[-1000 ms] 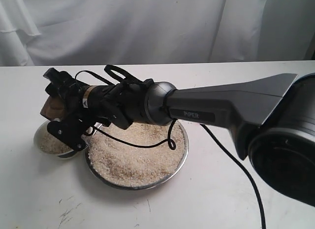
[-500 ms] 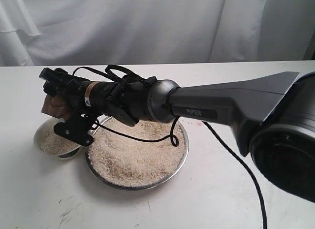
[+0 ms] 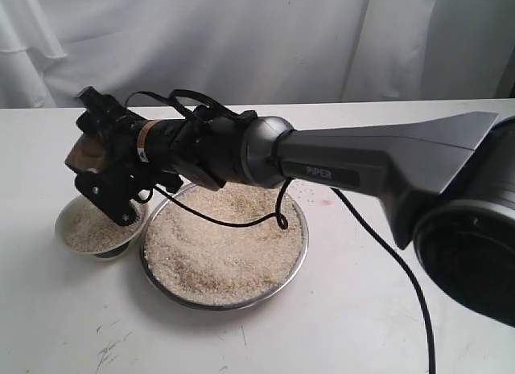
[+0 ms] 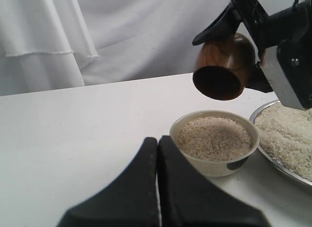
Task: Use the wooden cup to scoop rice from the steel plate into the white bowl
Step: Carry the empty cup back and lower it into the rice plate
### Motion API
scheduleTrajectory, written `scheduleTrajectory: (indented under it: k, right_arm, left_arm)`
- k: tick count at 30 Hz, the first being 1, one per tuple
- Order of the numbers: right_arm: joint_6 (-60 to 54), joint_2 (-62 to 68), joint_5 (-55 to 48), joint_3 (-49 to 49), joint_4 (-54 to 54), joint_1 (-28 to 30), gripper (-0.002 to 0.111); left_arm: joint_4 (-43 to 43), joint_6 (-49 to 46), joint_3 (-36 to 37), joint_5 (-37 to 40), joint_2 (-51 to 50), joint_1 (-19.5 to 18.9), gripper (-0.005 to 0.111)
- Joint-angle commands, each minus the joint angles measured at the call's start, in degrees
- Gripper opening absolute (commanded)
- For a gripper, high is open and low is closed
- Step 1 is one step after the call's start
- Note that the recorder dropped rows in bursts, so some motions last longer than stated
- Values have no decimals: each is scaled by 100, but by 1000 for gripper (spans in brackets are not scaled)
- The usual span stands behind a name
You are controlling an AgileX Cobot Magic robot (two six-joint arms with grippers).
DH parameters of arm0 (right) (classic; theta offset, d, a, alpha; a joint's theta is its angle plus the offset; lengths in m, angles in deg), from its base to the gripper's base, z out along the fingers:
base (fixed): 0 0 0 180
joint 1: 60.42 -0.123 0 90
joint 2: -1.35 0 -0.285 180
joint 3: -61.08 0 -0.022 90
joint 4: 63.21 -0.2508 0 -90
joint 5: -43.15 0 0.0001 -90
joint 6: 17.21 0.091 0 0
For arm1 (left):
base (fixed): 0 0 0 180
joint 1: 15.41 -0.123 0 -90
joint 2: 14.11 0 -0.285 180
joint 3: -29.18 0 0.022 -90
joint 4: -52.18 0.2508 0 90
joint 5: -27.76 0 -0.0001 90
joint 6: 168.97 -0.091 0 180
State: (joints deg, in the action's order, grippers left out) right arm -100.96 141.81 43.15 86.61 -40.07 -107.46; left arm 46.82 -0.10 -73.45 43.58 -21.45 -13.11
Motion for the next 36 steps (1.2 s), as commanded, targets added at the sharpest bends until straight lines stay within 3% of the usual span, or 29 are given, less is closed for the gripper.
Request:
scheduleTrajectory:
  k: [1,8,15,17,36]
  right_arm:
    - [1446,-392,-1459,41,-176,46,0]
    - [1474,-1128,-3108,41,-587,156,0]
    - [1676,-1476,-6115,41,-907,184,0]
    - [1693,-1440,-6486,-26,-907,246,0]
    - [3004,-1375,-6996,-465,-495,233,0]
  left_arm:
    - [-6,29,-16,-58,-44,37,0]
    - [-6,29,-16,-58,-44,37,0]
    - [-6,14,-16,-58,-44,37,0]
    - [-6,14,-16,-58,-44,37,0]
    - [-6,17,-16,-58,-44,37,0]
